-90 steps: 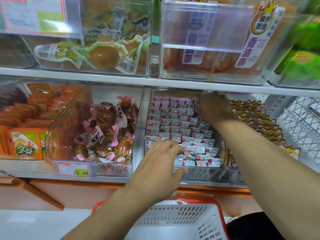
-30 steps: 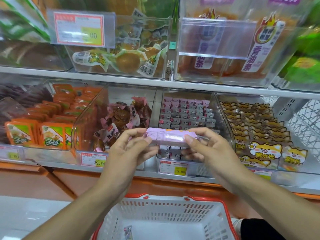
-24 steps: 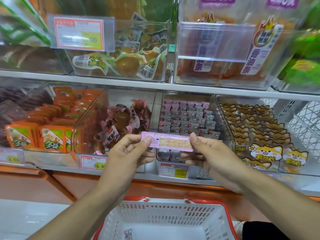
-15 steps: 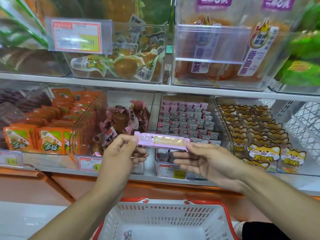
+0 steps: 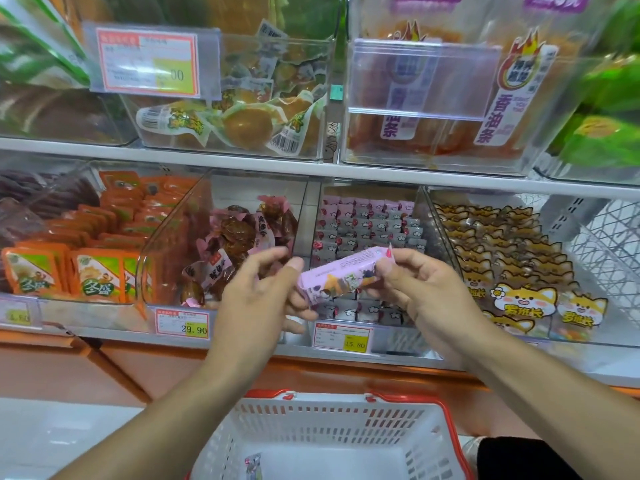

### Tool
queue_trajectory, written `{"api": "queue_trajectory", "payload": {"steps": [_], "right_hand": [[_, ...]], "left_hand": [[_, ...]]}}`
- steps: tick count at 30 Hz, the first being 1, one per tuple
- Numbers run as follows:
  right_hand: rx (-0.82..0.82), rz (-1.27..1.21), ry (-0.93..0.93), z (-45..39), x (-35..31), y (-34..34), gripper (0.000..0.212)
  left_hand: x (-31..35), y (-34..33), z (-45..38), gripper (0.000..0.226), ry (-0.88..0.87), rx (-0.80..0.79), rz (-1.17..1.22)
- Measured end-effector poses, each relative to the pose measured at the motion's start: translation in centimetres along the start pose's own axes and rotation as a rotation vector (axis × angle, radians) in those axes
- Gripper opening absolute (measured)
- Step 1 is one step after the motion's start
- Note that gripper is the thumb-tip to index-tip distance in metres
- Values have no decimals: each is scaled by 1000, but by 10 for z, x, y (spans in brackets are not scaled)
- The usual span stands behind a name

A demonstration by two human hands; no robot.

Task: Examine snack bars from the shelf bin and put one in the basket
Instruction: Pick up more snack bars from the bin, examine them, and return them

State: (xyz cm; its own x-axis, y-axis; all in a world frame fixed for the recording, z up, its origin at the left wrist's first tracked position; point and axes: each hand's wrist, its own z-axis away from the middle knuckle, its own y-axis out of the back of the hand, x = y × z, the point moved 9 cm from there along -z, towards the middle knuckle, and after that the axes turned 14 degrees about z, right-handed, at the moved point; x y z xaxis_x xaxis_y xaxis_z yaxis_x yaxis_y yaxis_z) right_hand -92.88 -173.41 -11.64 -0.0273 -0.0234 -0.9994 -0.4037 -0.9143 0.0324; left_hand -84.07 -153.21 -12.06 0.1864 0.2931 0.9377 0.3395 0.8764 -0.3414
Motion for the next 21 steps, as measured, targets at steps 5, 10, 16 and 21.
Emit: {"api": "queue_trajectory", "payload": {"steps": [5, 10, 16, 21], "right_hand": [[44, -70, -68, -2, 6, 6, 36], [150, 228, 25, -14, -14, 31, 39], [624, 963, 203, -52, -59, 103, 15], [611, 1086, 197, -90, -52, 114, 21]], "left_hand": [[-5, -13, 3, 9, -7, -62, -67], [-14, -33, -1, 46, -31, -227, -175], [-33, -83, 27, 73, -363, -570, -1000], [-39, -89, 22, 66, -421, -607, -1122]]}}
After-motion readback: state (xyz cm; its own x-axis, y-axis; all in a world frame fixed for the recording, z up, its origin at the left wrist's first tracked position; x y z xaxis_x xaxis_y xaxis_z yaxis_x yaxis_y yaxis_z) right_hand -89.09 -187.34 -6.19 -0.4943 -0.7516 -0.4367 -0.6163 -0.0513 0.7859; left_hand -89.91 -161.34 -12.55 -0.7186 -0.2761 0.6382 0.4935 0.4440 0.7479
